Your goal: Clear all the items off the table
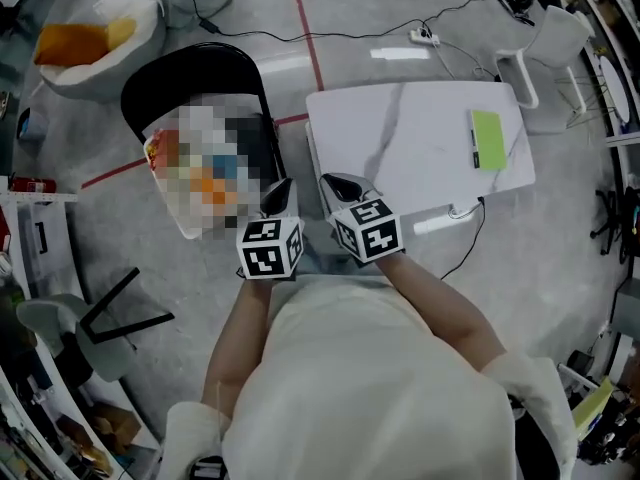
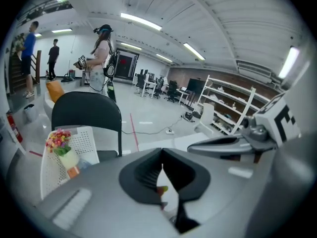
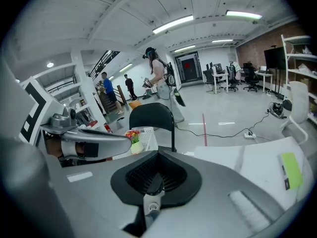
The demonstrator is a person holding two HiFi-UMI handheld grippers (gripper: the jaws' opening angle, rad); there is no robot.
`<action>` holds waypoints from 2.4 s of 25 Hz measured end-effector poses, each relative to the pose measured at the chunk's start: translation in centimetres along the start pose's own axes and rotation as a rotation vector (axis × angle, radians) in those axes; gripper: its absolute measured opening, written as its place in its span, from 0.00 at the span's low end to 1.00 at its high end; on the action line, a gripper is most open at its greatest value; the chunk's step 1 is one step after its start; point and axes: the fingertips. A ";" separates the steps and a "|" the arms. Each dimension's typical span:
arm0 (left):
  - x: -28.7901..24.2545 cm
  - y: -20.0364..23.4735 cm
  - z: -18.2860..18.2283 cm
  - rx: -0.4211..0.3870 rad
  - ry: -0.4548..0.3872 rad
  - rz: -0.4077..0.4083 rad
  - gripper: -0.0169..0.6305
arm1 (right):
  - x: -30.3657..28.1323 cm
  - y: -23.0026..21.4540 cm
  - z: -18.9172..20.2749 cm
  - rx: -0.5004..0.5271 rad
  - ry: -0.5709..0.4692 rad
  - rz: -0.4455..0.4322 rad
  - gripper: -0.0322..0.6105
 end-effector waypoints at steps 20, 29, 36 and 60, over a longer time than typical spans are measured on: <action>-4.0 -22.9 1.4 -0.170 0.016 0.208 0.04 | 16.2 -15.2 6.0 -0.143 -0.125 0.177 0.05; -5.7 -31.3 1.7 -0.276 0.035 0.330 0.04 | 22.8 -21.4 8.5 -0.252 -0.202 0.308 0.05; -6.5 -35.4 1.4 -0.339 0.046 0.418 0.04 | 26.9 -24.7 10.5 -0.357 -0.254 0.416 0.05; -12.4 -41.9 0.3 -0.430 0.112 0.537 0.04 | 30.4 -32.7 12.0 -0.488 -0.273 0.541 0.05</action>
Point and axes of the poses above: the fingertips, and each gripper's own axes: x backward along the fingers, y to its left, z out of its underside, and after that the axes turned 8 degrees about -x, right-handed
